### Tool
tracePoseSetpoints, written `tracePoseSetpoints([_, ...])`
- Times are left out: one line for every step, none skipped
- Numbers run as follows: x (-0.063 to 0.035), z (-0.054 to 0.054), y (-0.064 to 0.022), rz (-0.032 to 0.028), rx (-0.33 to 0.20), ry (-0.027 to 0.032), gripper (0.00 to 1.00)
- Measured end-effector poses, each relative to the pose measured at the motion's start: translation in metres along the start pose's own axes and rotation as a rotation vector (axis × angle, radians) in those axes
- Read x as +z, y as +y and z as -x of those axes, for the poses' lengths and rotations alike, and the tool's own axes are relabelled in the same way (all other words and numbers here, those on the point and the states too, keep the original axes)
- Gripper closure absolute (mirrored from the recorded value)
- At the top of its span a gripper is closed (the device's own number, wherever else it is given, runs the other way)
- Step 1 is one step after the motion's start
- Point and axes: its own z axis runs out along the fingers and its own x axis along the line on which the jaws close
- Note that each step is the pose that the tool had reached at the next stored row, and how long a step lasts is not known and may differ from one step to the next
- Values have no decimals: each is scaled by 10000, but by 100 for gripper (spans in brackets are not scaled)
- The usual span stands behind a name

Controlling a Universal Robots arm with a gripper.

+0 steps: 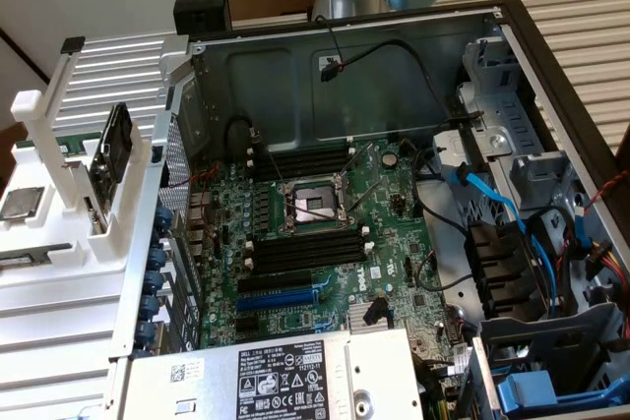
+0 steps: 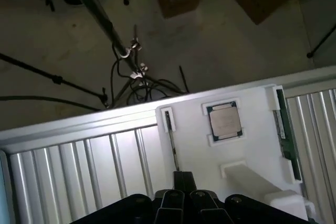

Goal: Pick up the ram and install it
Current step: 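Pick up the ram and move it above insertion slot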

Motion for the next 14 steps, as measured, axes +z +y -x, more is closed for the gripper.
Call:
tracePoseSetpoints([11,0,-2,5,-112,6,90])
tracePoseSetpoints([22,0,-3,9,-217,11,90])
tracePoseSetpoints([33,0,-7,13,-316,17,90])
tracePoseSetpoints([43,-1,-10,19,-419,23,90])
tracePoseSetpoints([55,0,-13,23,-517,28,90])
tracePoseSetpoints([69,-1,-17,26,-603,32,90])
tracePoseSetpoints([82,-1,-22,29,-680,37,90])
tracePoseSetpoints([134,1,-50,36,-843,45,90])
tracePoseSetpoints([151,2,-63,37,-869,46,90])
tracePoseSetpoints([168,4,-77,39,-895,49,90])
tracePoseSetpoints([185,6,-93,39,-920,49,90])
tracePoseSetpoints([198,8,-107,39,-934,50,90])
tracePoseSetpoints([237,13,-148,38,-1002,53,90])
tracePoseSetpoints([251,15,-159,38,-1035,54,90])
